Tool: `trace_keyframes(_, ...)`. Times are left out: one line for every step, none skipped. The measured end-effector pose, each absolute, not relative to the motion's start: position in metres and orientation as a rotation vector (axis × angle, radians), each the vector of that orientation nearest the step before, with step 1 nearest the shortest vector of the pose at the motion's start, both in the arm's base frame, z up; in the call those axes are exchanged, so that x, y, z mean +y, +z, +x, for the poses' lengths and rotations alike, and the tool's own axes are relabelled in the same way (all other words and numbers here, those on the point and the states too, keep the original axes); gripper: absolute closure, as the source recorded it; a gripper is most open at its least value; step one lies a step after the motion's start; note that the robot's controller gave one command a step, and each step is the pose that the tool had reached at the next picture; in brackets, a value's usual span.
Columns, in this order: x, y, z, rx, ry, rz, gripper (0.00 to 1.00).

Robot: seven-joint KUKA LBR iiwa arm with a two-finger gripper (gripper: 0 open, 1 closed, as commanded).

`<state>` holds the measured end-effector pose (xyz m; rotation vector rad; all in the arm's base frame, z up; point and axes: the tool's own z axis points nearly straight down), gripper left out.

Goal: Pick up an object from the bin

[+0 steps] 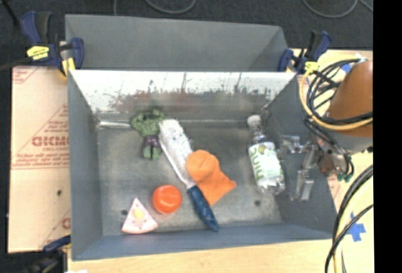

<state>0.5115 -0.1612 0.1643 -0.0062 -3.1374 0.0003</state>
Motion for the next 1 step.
trace_keyframes(-0.1604, 0.169, 0.5133, -3.145, 0.003, 0.0, 0.0)
